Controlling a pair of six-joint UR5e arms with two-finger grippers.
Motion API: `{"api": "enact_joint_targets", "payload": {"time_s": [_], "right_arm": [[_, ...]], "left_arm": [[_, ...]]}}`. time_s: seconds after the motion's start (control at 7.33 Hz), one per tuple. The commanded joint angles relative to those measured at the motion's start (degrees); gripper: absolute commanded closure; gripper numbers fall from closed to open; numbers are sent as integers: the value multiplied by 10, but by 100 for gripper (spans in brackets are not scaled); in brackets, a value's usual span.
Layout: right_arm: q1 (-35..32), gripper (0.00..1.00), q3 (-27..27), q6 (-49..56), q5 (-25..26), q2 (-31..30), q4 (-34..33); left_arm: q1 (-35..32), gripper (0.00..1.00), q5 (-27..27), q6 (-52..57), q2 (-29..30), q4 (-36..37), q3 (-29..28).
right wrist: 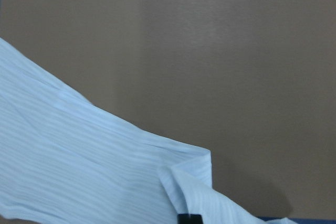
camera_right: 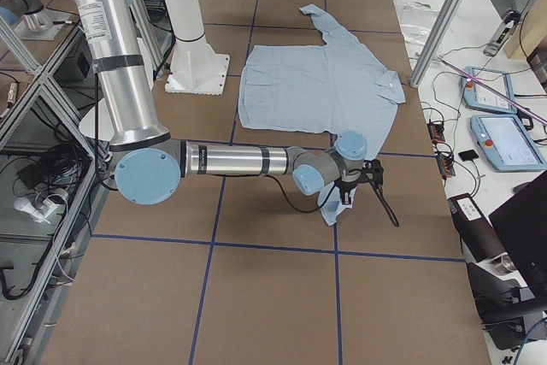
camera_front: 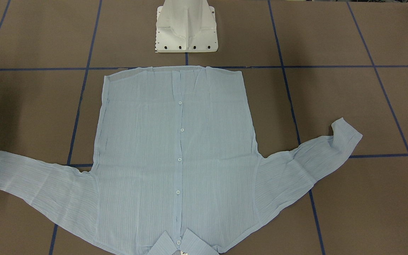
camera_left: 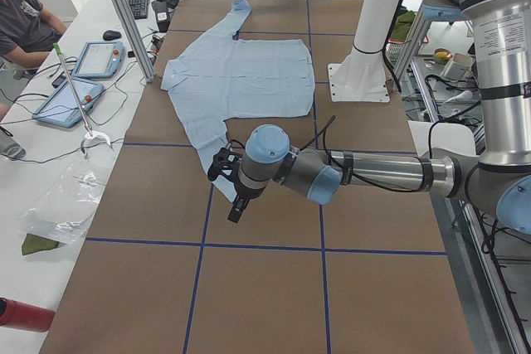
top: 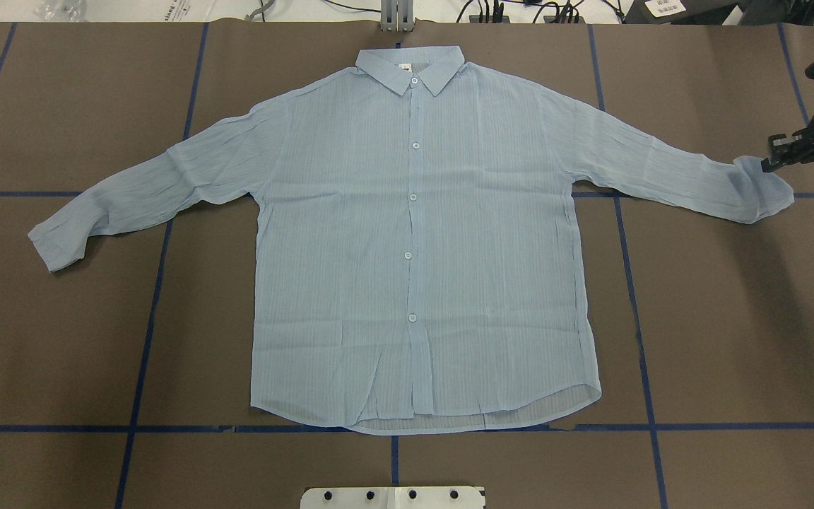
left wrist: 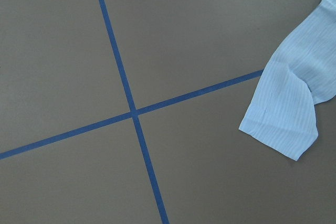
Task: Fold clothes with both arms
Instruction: 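Grasp the sleeve cuff with the right gripper and lift it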
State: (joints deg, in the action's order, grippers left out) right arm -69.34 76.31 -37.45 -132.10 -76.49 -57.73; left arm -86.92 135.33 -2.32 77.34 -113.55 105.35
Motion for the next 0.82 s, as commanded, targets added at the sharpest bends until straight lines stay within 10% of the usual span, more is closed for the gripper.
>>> {"api": "enact_joint_targets", "payload": {"time_s": [0.0,0.68], "right_arm": [[72,100,35,-201,-4,60,4],[220,100,-49,-532,145,315,-2]], "left_arm": [[0,0,1,0,0,0,1],[-1,0,1,1,-2,0,-1]]}}
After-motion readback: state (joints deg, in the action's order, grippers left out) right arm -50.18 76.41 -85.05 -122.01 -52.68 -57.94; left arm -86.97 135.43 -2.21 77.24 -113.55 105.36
